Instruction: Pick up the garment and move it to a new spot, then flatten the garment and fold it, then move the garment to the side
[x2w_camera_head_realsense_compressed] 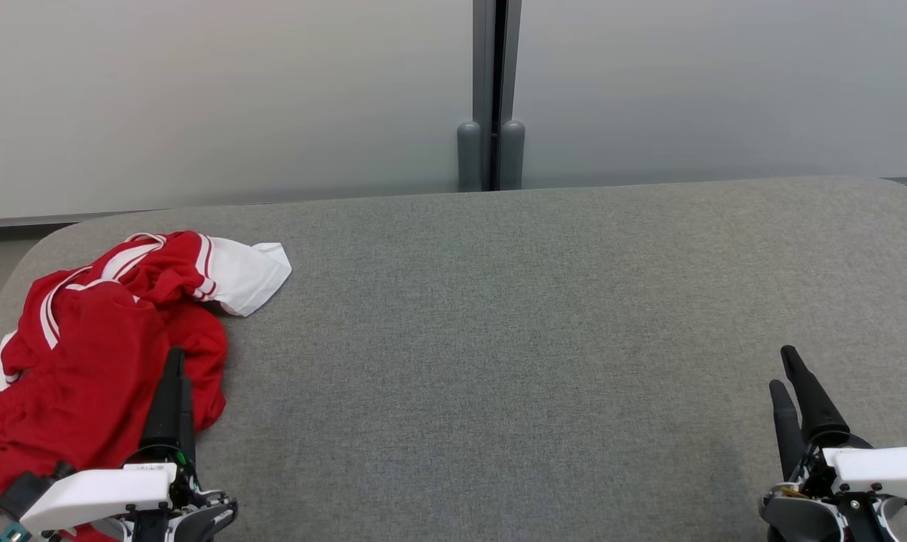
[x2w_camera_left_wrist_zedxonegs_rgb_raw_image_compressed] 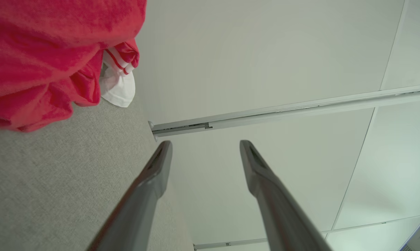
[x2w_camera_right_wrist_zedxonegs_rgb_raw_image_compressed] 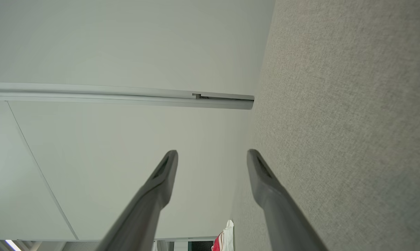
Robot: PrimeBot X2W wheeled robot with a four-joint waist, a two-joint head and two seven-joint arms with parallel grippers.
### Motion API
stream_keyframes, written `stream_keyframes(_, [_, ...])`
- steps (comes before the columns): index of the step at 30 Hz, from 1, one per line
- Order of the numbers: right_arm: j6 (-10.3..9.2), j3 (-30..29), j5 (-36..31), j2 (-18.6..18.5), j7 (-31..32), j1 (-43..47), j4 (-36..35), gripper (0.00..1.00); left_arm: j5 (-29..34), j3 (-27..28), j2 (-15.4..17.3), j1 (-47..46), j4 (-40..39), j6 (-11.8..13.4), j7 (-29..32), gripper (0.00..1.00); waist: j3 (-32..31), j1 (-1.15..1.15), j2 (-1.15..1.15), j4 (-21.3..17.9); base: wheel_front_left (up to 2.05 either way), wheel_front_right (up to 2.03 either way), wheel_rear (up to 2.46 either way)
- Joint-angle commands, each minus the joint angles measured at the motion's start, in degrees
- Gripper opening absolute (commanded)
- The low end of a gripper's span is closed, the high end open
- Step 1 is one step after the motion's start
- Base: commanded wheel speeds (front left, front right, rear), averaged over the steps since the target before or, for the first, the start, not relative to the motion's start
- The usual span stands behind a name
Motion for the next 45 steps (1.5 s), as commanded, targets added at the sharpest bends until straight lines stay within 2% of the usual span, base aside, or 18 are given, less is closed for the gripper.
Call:
stream_keyframes(1, [0.14,0.13,-1.08,-0.57,-0.61,-1.55,-1.62,1.0,1.56,-0.09,0.55,-1.8,-1.55,-0.02,-0.47,1.0,0.0,0.0,0.0,0.01,0.0,0.0,0.0])
stream_keyframes(14, [0.2,1.98,-10.47,-0.71,-3.72,-1.89,-4.21,1.0,14.81,-1.0,0.66,-1.72,-4.01,0.11,-3.57,1.0,0.02,0.0,0.0,0.12,0.0,0.0,0.0])
stream_keyframes(24, [0.24,4.21,-26.18,-0.82,-6.02,-2.31,-5.88,1.0,31.2,-3.22,0.73,-1.53,-5.63,2.13,-5.89,1.0,0.05,0.0,0.0,0.21,0.0,0.0,0.0])
stream_keyframes(33, [0.27,5.52,-37.72,-1.18,-7.55,-2.48,-6.58,1.0,41.65,-5.11,0.78,-1.46,-6.42,3.48,-7.39,1.0,0.02,0.0,0.0,0.33,0.0,0.0,0.0])
stream_keyframes(45, [0.31,6.73,-52.41,-1.61,-9.66,-2.39,-6.51,1.0,52.0,-6.77,0.85,-0.82,-5.23,5.19,-9.48,1.0,-0.15,0.0,0.0,0.5,0.0,0.0,0.0])
